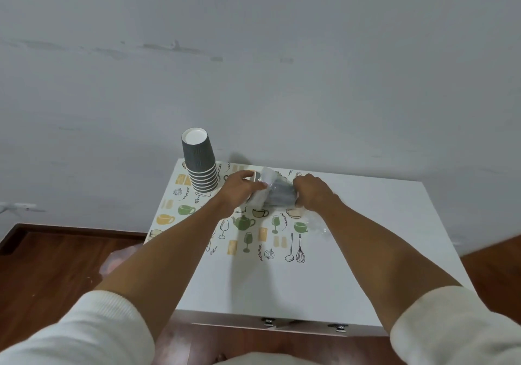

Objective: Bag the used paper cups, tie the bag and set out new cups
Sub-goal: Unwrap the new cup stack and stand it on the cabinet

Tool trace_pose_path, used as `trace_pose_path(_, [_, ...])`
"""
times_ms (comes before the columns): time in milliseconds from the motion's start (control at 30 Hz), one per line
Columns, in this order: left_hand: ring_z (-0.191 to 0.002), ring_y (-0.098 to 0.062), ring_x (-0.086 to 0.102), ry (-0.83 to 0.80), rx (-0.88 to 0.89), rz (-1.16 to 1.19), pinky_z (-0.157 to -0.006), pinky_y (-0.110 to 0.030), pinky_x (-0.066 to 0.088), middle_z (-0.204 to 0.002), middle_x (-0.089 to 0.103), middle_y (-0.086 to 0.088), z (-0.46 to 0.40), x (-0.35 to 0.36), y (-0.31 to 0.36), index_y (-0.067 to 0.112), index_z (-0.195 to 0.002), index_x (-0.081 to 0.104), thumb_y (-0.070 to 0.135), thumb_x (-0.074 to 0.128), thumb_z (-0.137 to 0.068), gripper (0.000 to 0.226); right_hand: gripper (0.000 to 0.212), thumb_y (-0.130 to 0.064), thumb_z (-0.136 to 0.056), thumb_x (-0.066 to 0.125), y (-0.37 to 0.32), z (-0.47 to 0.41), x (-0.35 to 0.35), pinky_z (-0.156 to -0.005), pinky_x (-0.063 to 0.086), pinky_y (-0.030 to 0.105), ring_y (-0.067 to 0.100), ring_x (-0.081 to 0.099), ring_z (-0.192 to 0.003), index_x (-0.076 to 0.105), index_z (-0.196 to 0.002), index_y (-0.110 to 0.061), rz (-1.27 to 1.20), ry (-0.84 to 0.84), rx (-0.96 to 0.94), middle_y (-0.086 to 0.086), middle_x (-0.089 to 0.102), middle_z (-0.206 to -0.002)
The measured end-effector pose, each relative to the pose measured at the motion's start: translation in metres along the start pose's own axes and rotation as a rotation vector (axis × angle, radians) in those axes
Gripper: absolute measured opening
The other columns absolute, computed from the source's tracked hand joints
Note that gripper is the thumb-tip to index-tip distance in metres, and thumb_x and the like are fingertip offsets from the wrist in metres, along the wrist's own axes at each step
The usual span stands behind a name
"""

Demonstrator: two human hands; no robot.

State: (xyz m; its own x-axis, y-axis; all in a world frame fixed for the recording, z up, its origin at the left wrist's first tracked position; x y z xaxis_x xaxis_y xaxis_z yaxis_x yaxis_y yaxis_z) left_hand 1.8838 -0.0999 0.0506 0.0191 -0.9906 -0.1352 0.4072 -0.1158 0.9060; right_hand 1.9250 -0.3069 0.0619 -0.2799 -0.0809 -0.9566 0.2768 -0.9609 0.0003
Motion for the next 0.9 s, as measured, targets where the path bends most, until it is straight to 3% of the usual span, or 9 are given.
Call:
trace_pose_path(67, [-0.104, -0.028, 0.067, 0.047, -0.016, 0.056, -0.086, -0.033, 0.05, -0.116, 0.068, -0.01, -0.002, -0.003, 0.001, 0.017, -0.141, 0.052, 0.026, 0.082, -0.081, 0.068, 0.028, -0.005, -0.089, 0.065, 0.006, -0.001, 0.002, -0.074, 0.043, 0.033, 0.036, 0.065, -0.106, 0.061, -0.117, -0.009, 0.068, 0.02, -0.015, 0.013, 0.062, -0.118])
trace_pose_path(200, [-0.072, -0.012, 0.062, 0.032, 0.068, -0.062, -0.07, -0.023, 0.051, -0.089, 0.067, -0.001, 0.0, -0.01, 0.002, 0.017, -0.141, 0.054, 0.005, 0.076, -0.082, 0.065, 0.046, -0.012, -0.093, 0.06, 0.016, -0.006, 0.004, -0.096, 0.044, 0.038, 0.032, 0.061, -0.118, 0.052, -0.138, -0.018, 0.143, -0.024, -0.034, 0.008, 0.061, -0.131])
trace_pose_path(267, [-0.078, -0.012, 0.064, -0.01, 0.117, -0.284, -0.071, -0.022, 0.054, -0.1, 0.064, -0.003, 0.002, -0.011, 0.0, 0.018, -0.142, 0.055, 0.01, 0.08, -0.08, 0.068, 0.094, -0.035, -0.081, 0.077, 0.016, -0.012, 0.001, -0.107, 0.033, 0.046, 0.031, 0.053, -0.129, 0.024, -0.157, -0.021, 0.181, -0.122, -0.096, 0.004, 0.057, -0.139])
trace_pose_path(367, [-0.122, -0.029, 0.048, 0.007, 0.187, -0.795, -0.106, -0.039, 0.046, -0.14, 0.035, -0.011, 0.0, -0.009, -0.007, 0.021, -0.145, 0.049, 0.028, 0.088, -0.067, 0.087, 0.151, -0.057, -0.053, 0.091, 0.003, -0.017, -0.011, -0.115, 0.025, 0.053, 0.032, 0.042, -0.14, -0.01, -0.161, -0.028, 0.061, -0.234, -0.212, 0.004, 0.044, -0.154])
trace_pose_path(467, [-0.141, -0.031, 0.033, -0.006, 0.32, -1.097, -0.114, -0.047, 0.031, -0.155, 0.032, -0.007, 0.001, -0.001, -0.009, 0.022, -0.146, 0.038, 0.04, 0.087, -0.061, 0.1, 0.135, -0.059, -0.059, 0.088, -0.012, -0.019, -0.009, -0.108, 0.033, 0.048, 0.032, 0.044, -0.139, 0.003, -0.16, -0.033, -0.041, -0.221, -0.243, -0.001, 0.047, -0.151])
trace_pose_path(567, [-0.132, -0.029, 0.045, -0.017, 0.398, -1.262, -0.108, -0.046, 0.027, -0.143, 0.051, -0.001, 0.0, 0.003, -0.009, 0.028, -0.151, 0.031, 0.055, 0.08, -0.063, 0.104, 0.089, -0.037, -0.069, 0.082, -0.013, -0.019, 0.003, -0.083, 0.044, 0.037, 0.03, 0.06, -0.116, 0.032, -0.144, -0.031, -0.13, -0.144, -0.21, -0.006, 0.058, -0.115])
trace_pose_path(667, [-0.123, -0.027, 0.051, 0.007, 0.449, -1.402, -0.104, -0.047, 0.028, -0.132, 0.056, -0.001, 0.003, -0.002, 0.008, 0.029, -0.145, 0.042, 0.073, 0.068, -0.06, 0.1, 0.066, -0.029, -0.082, 0.07, -0.001, -0.018, 0.006, -0.081, 0.044, 0.034, 0.03, 0.061, -0.114, 0.04, -0.141, -0.03, -0.102, -0.075, -0.146, 0.001, 0.061, -0.125])
trace_pose_path(800, [-0.095, -0.024, 0.063, 0.086, 0.43, -1.433, -0.084, -0.042, 0.039, -0.103, 0.062, 0.004, 0.01, -0.016, 0.055, 0.024, -0.11, 0.059, 0.081, 0.053, -0.054, 0.08, 0.046, -0.031, -0.095, 0.061, 0.015, -0.022, -0.001, -0.085, 0.045, 0.037, 0.035, 0.061, -0.116, 0.047, -0.138, -0.023, -0.162, 0.011, -0.04, 0.01, 0.059, -0.13])
trace_pose_path(900, [-0.075, -0.018, 0.061, 0.18, 0.381, -1.224, -0.063, -0.033, 0.041, -0.085, 0.063, 0.007, 0.019, -0.031, 0.089, 0.024, -0.086, 0.057, 0.081, 0.055, -0.057, 0.064, 0.04, -0.027, -0.096, 0.057, 0.014, -0.022, -0.008, -0.083, 0.046, 0.038, 0.036, 0.062, -0.113, 0.049, -0.135, -0.02, -0.152, 0.065, -0.018, 0.011, 0.061, -0.126])
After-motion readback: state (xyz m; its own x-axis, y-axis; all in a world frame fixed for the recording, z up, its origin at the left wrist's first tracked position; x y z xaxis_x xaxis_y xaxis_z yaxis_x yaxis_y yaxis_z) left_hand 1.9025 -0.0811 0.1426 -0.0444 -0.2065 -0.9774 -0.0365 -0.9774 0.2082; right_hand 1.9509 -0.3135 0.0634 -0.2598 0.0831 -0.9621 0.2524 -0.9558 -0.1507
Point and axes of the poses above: each hand's wrist, its own z-axis away from the middle knuckle, its own x-axis out of the palm, y = z × x, the point moved 2 cm from there along -z, towards the middle knuckle
